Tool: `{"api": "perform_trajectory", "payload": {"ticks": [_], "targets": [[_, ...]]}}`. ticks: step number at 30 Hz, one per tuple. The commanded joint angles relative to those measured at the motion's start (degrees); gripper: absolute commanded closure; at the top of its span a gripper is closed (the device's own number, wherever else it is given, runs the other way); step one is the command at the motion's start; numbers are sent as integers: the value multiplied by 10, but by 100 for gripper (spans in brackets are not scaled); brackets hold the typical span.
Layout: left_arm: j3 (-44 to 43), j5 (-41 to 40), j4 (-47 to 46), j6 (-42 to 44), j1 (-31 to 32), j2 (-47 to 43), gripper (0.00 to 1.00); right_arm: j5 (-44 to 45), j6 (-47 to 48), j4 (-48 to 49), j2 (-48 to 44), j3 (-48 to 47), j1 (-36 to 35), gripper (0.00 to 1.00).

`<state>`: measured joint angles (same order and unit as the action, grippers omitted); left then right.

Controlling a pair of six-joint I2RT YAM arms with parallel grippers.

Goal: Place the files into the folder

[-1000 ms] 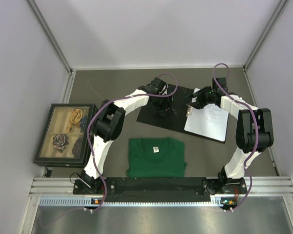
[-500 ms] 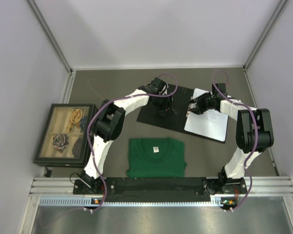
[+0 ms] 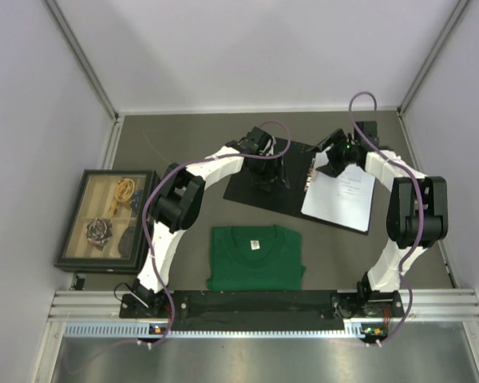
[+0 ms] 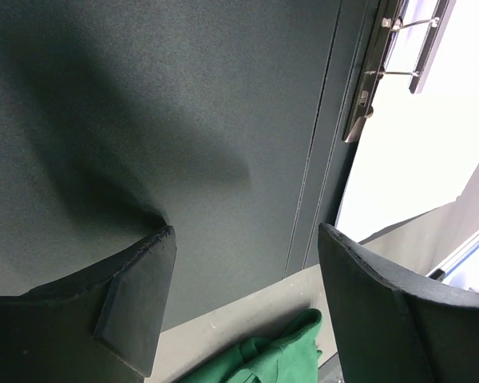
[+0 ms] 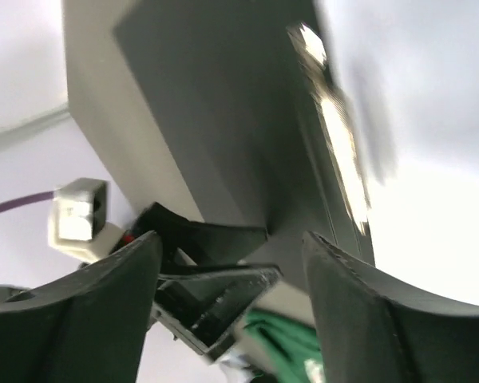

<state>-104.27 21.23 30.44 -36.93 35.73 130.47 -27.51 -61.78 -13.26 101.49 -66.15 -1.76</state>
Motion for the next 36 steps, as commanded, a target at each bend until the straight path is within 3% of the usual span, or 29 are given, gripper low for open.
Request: {"api": "perform_trajectory", "payload": {"ticks": [1, 12, 22, 36], "targets": [[-7, 21, -9, 9, 2, 4, 24, -1, 195, -40, 48, -155, 11, 25], [-1, 74, -20, 41, 2, -5, 17, -64, 347, -21, 182, -265, 15, 20], [-16, 82, -12, 46, 0, 8, 16, -102, 373, 3, 226, -271, 15, 20], [-25, 87, -13, 41, 0, 22, 16, -164, 321, 67, 220, -233, 16, 22]]}}
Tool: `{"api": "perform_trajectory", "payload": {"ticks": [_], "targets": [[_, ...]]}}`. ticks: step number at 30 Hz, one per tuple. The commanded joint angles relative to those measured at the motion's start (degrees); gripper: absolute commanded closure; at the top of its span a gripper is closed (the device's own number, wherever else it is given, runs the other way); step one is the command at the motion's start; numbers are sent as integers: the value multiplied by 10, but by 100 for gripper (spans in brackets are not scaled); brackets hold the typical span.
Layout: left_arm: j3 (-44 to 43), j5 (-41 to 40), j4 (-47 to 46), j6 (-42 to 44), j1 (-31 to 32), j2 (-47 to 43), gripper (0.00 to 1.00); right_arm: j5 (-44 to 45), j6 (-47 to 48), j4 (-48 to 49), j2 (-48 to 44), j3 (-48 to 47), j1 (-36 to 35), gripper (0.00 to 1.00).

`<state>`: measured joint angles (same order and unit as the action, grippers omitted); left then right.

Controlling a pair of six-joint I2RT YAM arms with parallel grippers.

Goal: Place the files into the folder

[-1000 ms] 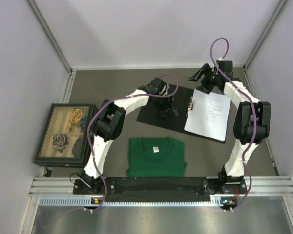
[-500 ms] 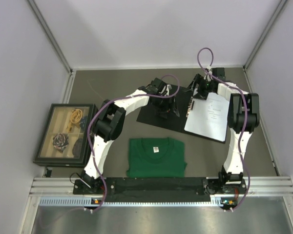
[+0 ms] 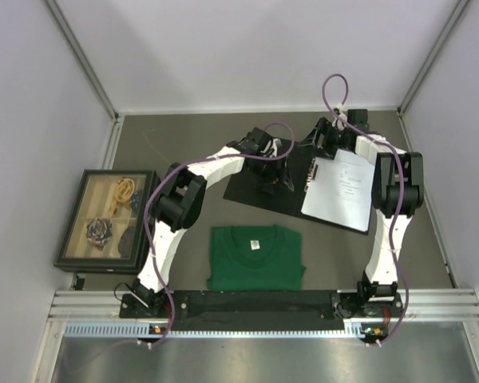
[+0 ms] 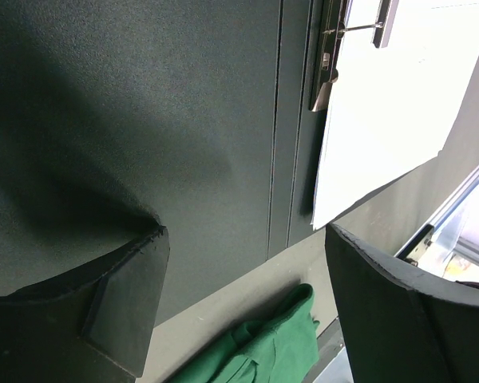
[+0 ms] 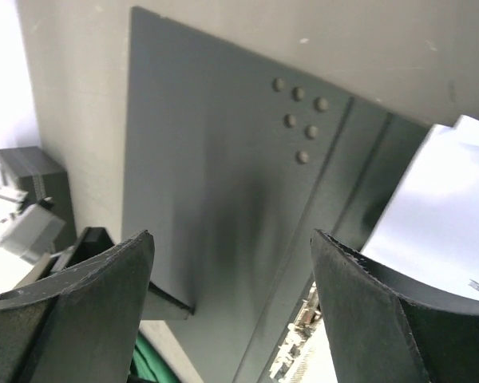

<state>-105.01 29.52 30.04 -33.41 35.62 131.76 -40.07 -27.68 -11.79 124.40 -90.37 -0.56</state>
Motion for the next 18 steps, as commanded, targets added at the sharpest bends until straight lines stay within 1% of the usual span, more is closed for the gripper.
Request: {"api": "perform_trajectory", "payload": {"ticks": [1, 4, 8, 9, 18], "targets": [[-17, 5, -9, 6, 0, 10, 17, -39, -24, 54, -16, 12, 3, 22], [-17, 6, -9, 5, -1, 9, 17, -9, -16, 42, -29, 17, 3, 22], [-16, 5, -9, 7, -1, 7, 17, 26, 17, 9, -34, 10, 4, 20], [-16, 5, -9, 8, -1, 7, 16, 31, 22, 5, -35, 11, 19, 20], [-17, 9, -12, 8, 0, 8, 16, 36, 37, 0, -25, 15, 25, 19]]}}
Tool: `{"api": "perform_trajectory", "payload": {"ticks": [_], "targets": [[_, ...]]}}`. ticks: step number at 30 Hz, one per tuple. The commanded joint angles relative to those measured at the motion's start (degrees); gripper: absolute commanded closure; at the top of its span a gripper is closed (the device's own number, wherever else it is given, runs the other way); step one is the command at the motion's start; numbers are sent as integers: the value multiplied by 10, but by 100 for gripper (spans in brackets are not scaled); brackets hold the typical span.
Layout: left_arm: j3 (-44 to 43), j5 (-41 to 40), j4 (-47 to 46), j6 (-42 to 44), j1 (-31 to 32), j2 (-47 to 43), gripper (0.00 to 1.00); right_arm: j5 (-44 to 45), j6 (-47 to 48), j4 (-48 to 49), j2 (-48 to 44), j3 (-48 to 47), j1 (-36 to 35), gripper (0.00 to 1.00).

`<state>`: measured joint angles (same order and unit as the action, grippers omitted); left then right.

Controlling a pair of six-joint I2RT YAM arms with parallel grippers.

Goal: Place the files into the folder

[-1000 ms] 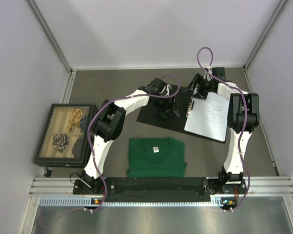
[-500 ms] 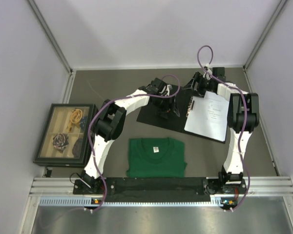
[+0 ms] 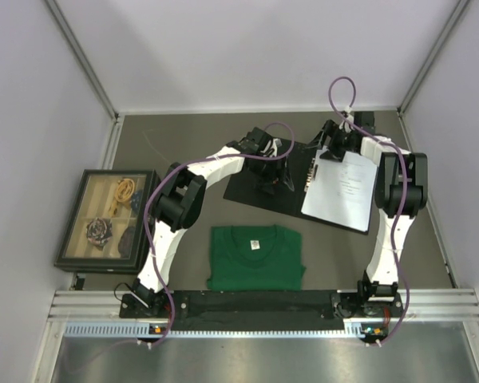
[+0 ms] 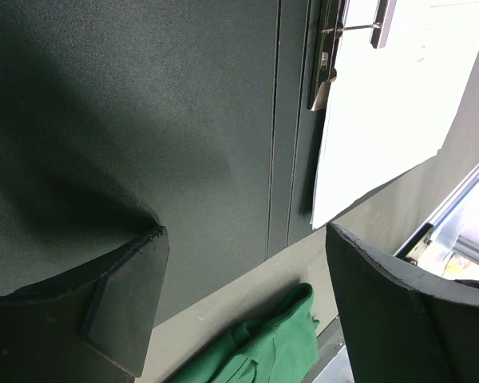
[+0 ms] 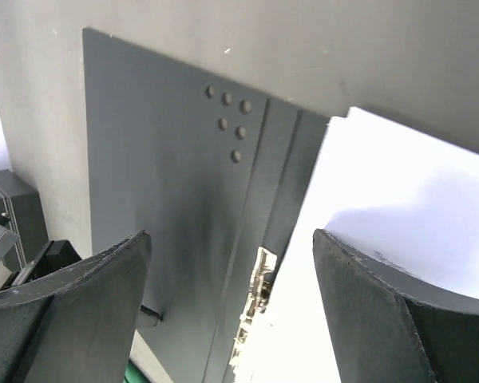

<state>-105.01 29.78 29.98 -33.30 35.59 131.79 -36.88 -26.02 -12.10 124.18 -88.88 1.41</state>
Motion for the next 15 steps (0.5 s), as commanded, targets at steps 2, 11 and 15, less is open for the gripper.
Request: {"api": "perform_trajectory", "payload": {"ticks": [2, 11, 15], "targets": [[-17, 7, -12, 5, 0, 8, 16, -13, 12, 13, -18, 6, 5, 19], [-19, 10, -13, 3, -1, 12, 16, -58, -16, 59, -11, 26, 4, 21], [-20, 8, -14, 2, -1, 12, 16, -74, -23, 69, -6, 25, 2, 22]]}}
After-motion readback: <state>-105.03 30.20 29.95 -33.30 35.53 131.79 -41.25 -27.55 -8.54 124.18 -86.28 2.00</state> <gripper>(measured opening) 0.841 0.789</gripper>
